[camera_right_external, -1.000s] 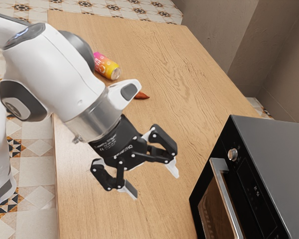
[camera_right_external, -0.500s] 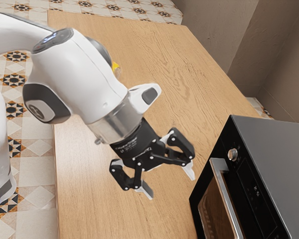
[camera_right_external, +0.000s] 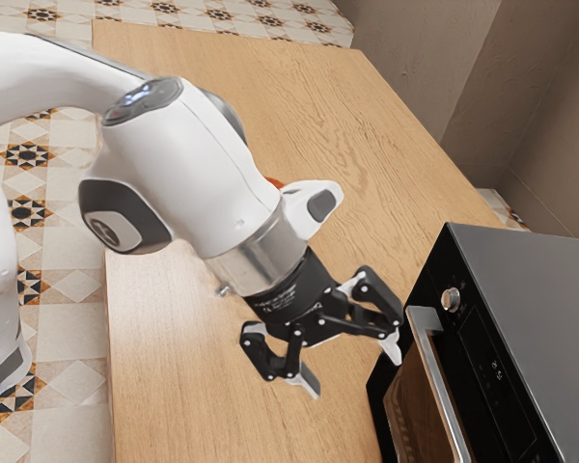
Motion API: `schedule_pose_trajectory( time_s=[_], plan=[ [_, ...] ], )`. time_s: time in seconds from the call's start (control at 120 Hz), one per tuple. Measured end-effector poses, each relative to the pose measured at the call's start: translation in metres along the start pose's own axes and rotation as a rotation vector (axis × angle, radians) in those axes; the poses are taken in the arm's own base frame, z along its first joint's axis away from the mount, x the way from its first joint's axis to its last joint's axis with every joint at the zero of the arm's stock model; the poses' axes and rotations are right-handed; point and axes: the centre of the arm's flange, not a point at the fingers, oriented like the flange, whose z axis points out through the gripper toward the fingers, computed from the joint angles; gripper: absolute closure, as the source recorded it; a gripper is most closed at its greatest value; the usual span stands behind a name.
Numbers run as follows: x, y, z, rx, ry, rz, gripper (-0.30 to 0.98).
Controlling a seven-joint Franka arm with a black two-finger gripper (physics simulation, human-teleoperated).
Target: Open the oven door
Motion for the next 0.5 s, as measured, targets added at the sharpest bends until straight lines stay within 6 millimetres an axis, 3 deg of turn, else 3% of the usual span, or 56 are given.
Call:
schedule_pose_trajectory(
  time_s=[0.15,0.5],
  plan=[
    [-0.008,-0.003,0.004,0.002,-0.009,0.02,0.0],
    [0.005,0.01,0.022,0.01,-0.005,0.014,0.0]
  ],
)
